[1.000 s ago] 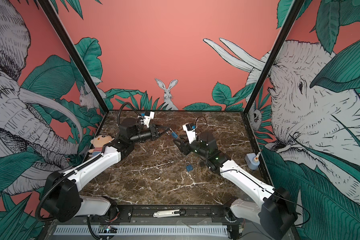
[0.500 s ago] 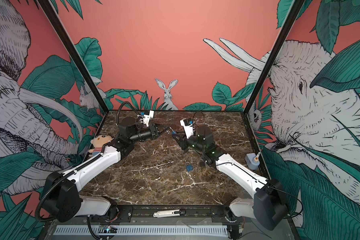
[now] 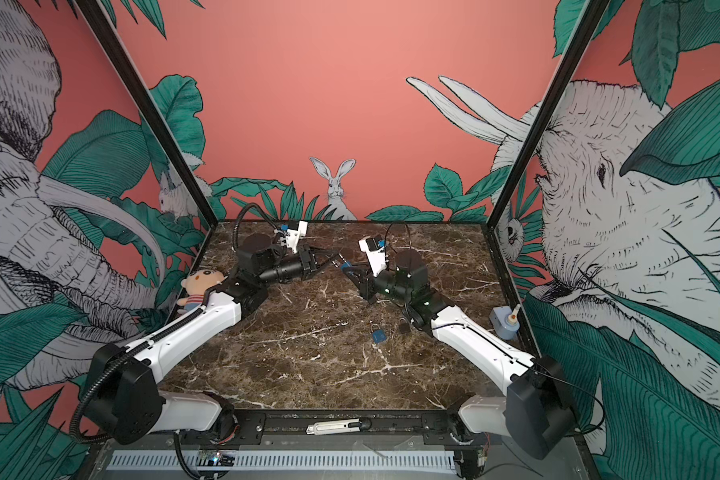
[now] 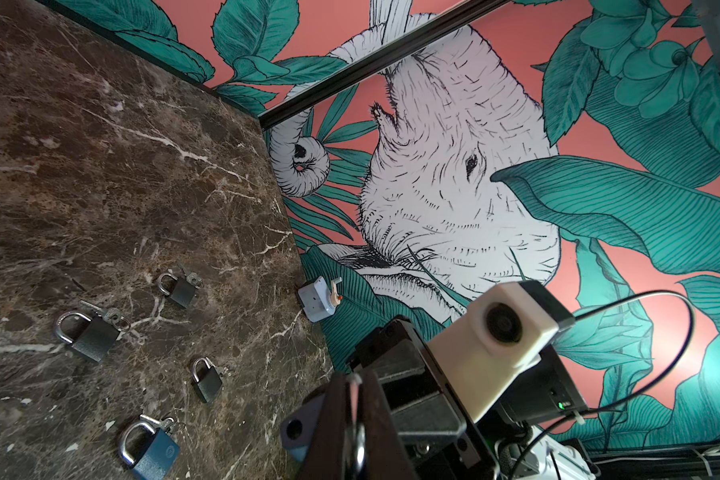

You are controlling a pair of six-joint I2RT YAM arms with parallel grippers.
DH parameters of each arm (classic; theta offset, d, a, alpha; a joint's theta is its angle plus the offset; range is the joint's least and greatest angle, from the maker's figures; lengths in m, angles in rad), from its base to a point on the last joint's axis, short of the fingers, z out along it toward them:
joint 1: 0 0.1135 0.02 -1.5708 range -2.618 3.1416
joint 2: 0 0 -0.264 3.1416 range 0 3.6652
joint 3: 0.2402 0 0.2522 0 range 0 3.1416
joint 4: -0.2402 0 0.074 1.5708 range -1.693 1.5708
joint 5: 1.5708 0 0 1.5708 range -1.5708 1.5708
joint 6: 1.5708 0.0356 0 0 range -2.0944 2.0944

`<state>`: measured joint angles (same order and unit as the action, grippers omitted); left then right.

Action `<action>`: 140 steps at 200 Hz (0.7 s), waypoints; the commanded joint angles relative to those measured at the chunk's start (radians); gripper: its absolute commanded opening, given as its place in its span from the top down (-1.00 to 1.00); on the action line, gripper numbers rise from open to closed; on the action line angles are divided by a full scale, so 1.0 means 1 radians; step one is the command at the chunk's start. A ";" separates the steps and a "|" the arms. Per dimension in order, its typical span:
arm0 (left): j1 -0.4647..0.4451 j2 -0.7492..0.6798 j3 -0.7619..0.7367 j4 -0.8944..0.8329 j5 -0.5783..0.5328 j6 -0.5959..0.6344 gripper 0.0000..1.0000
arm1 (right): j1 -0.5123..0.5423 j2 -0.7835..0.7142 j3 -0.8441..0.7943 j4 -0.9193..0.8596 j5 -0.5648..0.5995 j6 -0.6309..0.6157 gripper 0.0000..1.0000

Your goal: Lock with the key

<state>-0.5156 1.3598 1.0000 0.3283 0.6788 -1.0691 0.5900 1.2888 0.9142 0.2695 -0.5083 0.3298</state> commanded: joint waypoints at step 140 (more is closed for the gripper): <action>0.107 -0.180 0.042 -0.440 0.128 0.486 0.12 | -0.055 0.005 0.094 -0.149 -0.389 0.242 1.00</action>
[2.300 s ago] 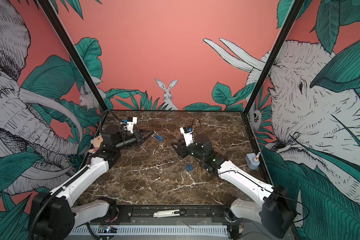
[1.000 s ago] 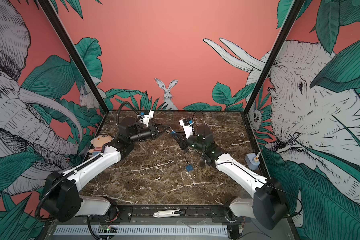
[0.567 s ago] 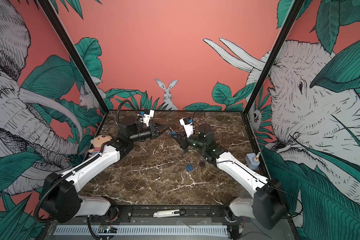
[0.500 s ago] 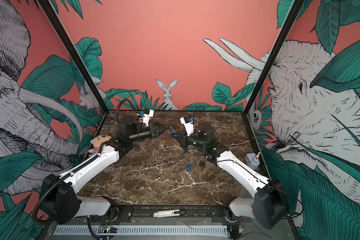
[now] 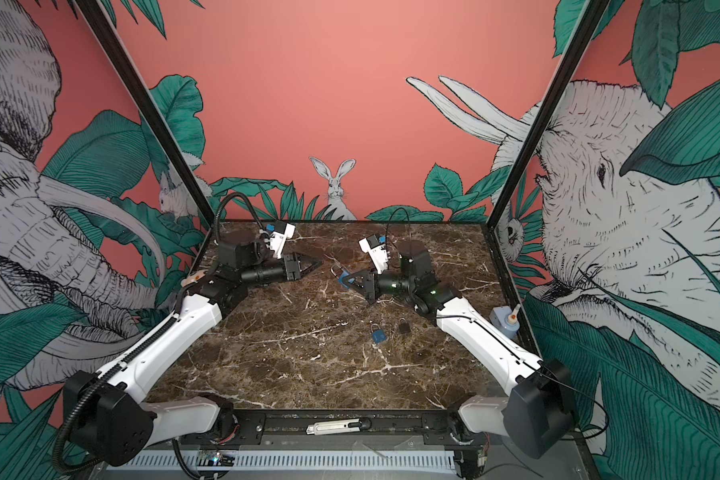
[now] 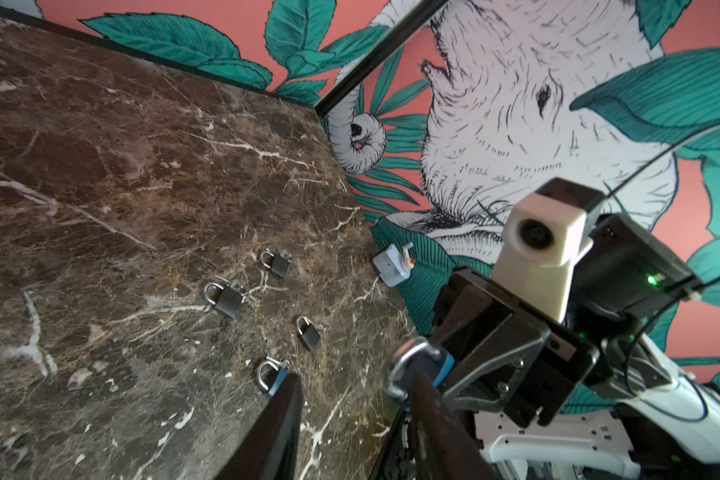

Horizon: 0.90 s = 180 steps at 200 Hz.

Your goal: Lock with the key

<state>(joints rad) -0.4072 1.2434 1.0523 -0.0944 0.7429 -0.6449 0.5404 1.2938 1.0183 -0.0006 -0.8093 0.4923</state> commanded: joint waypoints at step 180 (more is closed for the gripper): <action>-0.002 -0.045 -0.049 0.102 0.140 0.023 0.33 | -0.002 0.046 -0.023 0.252 -0.218 0.223 1.00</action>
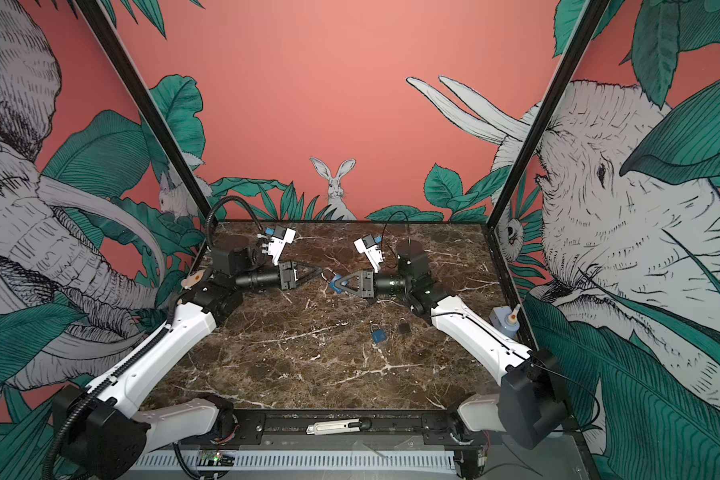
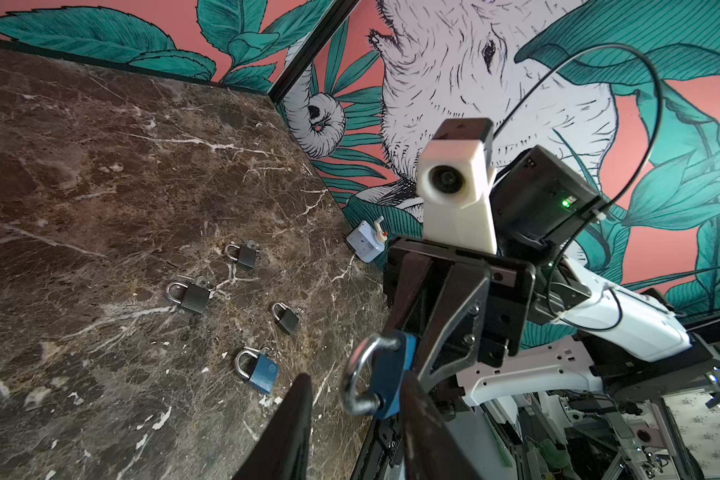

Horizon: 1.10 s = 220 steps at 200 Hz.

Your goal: Lock with the key

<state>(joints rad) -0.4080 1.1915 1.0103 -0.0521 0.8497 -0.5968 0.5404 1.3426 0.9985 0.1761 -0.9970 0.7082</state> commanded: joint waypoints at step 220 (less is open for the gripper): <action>-0.002 0.034 -0.042 0.110 0.117 -0.063 0.62 | 0.006 0.024 0.044 0.088 -0.043 0.022 1.00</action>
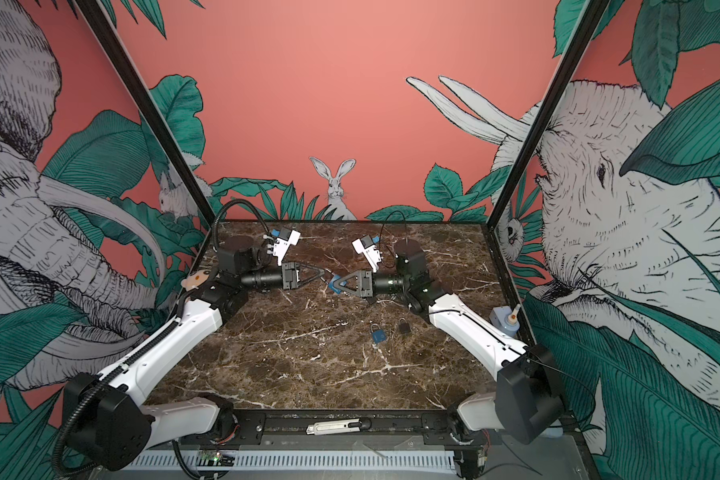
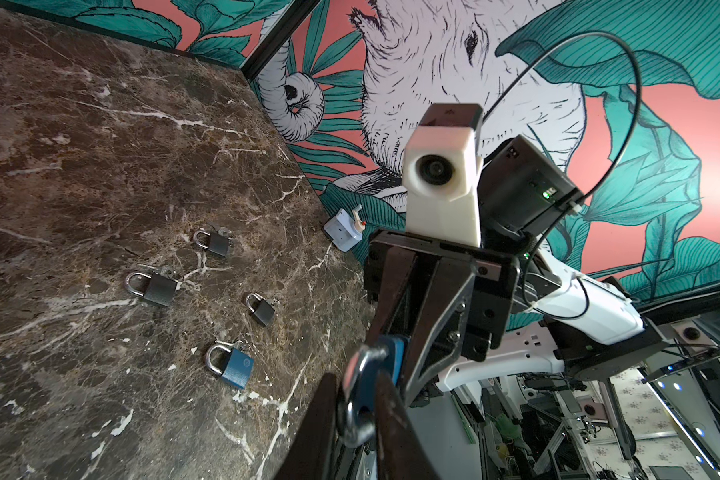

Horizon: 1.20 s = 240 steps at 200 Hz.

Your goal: Lock with the key

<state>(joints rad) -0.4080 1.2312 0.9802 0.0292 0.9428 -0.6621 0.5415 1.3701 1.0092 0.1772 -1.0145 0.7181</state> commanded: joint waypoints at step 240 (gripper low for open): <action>-0.046 0.052 -0.114 0.031 0.024 0.067 1.00 | 0.022 -0.042 0.014 0.249 -0.065 0.151 1.00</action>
<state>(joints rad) -0.4053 1.2594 0.9249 0.1429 0.9859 -0.6312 0.5411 1.3724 0.9855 0.2531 -1.0504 0.8993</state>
